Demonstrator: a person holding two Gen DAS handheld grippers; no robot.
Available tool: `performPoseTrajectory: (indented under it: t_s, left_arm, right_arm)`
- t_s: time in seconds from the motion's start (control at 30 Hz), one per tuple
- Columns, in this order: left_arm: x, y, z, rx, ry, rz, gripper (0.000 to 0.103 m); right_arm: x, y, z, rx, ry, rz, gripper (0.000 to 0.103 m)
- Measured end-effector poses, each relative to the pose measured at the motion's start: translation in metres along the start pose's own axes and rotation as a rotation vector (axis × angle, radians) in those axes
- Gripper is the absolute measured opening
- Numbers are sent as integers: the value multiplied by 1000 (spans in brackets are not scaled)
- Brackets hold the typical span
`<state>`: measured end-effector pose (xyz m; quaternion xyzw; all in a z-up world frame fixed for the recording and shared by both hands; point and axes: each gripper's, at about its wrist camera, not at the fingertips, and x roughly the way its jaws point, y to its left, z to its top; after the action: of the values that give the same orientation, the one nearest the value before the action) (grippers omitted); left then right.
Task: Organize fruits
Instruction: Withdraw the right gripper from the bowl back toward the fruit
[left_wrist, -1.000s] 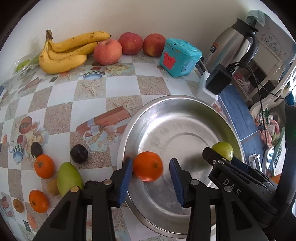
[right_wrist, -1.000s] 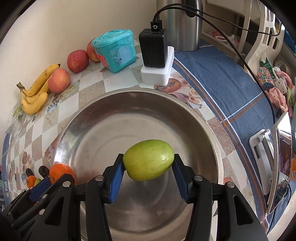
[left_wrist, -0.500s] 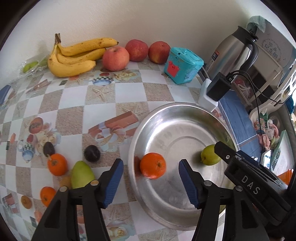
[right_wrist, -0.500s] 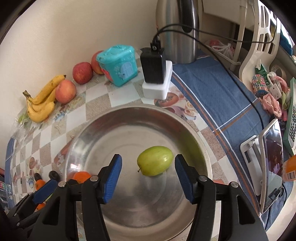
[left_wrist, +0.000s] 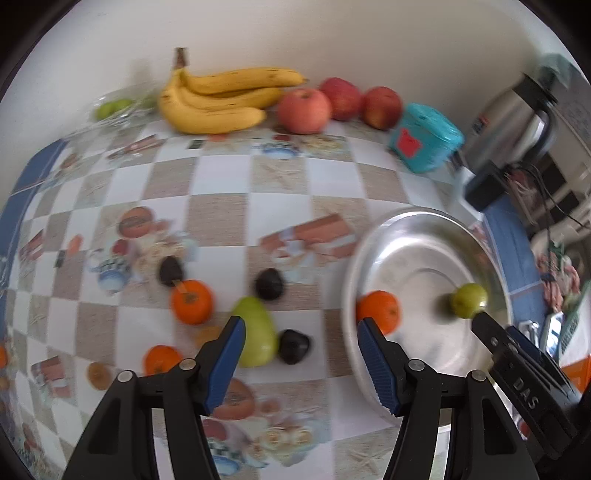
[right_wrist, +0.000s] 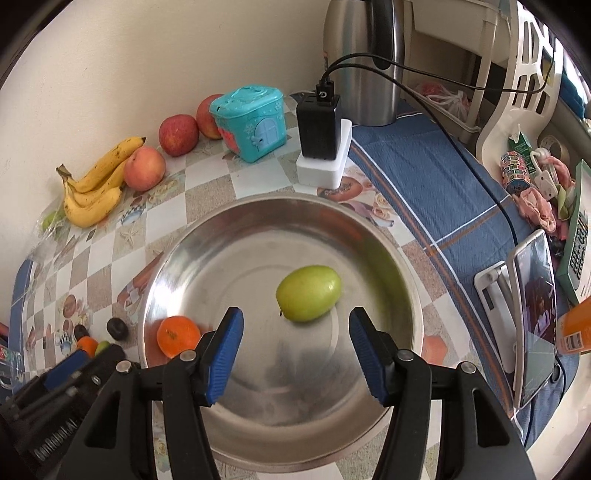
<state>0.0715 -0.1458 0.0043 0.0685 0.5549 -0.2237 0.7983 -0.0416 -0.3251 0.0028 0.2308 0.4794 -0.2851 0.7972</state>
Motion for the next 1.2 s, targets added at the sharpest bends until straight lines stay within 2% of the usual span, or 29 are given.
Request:
performPoseTrajectory:
  t_s: [0.27,0.47,0.67,0.83,0.87,0.93,0.97,1.2]
  left_arm:
    - [2,57,-7,-105,18,106,67]
    - [0,93,-11,-193,29,126,67]
    - [-6,109,-12,-233,23,132,67]
    - [-4,110,-12,-245,22,138,83]
    - [-3,110,-13,-249,25,142,89]
    - [0,111,-15,-258,32,154,96]
    - [1,112,-15,-264,33,158,101]
    - [6,118,-20,-296,39,176,103]
  right_arm:
    - [0,13,-12,-35,22,16,61]
    - [0,26,-17,-65,31,31,61]
    - [2,41,-21,-100,44,46,61]
    - [0,51,-23,-129,32,54,64]
    - [0,52,-23,-131,27,54,73]
    - [0,53,-24,-136,19,58,84]
    - [1,54,-24,-138,20,61,84]
    - [3,54,-25,-144,16,49,85]
